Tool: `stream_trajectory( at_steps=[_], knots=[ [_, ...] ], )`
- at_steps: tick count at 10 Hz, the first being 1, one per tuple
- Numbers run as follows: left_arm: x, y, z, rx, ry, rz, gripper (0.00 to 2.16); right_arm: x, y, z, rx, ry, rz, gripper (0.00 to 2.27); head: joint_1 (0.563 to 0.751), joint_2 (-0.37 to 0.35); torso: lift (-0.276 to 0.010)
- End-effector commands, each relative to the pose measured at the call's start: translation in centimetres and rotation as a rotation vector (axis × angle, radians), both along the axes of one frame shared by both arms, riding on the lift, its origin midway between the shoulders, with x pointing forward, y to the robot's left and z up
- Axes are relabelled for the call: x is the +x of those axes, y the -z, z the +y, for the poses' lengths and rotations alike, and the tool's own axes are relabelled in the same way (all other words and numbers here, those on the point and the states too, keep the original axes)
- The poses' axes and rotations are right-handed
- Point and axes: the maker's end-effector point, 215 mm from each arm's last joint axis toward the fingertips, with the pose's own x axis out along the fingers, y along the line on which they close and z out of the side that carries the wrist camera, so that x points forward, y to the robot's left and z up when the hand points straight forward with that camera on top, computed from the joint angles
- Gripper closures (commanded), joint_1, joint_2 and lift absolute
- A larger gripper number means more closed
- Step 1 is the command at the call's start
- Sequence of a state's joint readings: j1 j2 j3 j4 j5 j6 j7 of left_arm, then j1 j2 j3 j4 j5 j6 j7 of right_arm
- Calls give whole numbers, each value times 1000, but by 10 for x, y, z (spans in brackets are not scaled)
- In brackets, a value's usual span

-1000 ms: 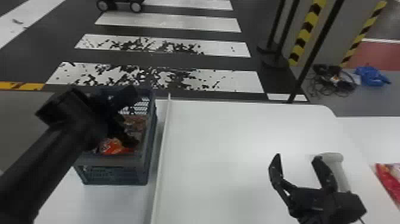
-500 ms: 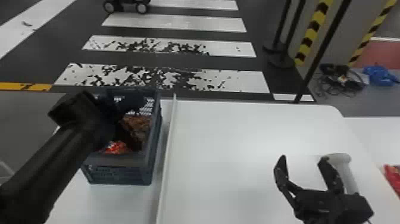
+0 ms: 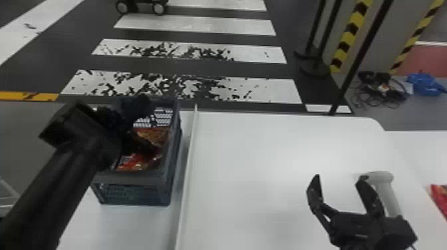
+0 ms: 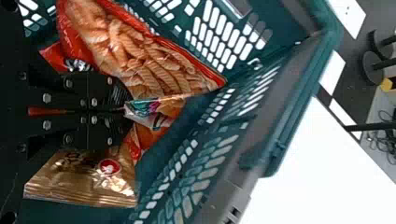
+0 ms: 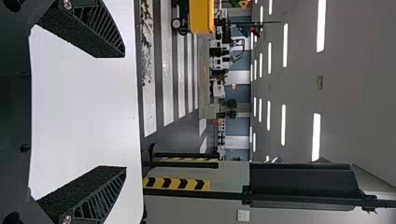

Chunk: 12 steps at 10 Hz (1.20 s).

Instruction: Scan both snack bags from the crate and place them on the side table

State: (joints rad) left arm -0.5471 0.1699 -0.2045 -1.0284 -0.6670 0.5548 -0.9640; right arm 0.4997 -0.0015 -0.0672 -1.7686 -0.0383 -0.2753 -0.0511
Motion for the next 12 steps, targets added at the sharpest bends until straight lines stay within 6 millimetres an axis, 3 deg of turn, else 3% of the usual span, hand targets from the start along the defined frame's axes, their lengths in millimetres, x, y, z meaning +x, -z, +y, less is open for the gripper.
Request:
stream_trajectory(
  at_steps=[1,6,12],
  knots=[
    [1,-21,6,-29,-42,-40,2138,0,1,0,2,3,2,63,695,-56,-98],
    [-5,-44,39,-178,-132,-69,2138,1,10,2,0,-2,31,63,695,-37,-98],
    [-8,-60,51,-359,-146,-216,2138,2,20,9,-13,-15,65,63,695,4,-98]
  ],
)
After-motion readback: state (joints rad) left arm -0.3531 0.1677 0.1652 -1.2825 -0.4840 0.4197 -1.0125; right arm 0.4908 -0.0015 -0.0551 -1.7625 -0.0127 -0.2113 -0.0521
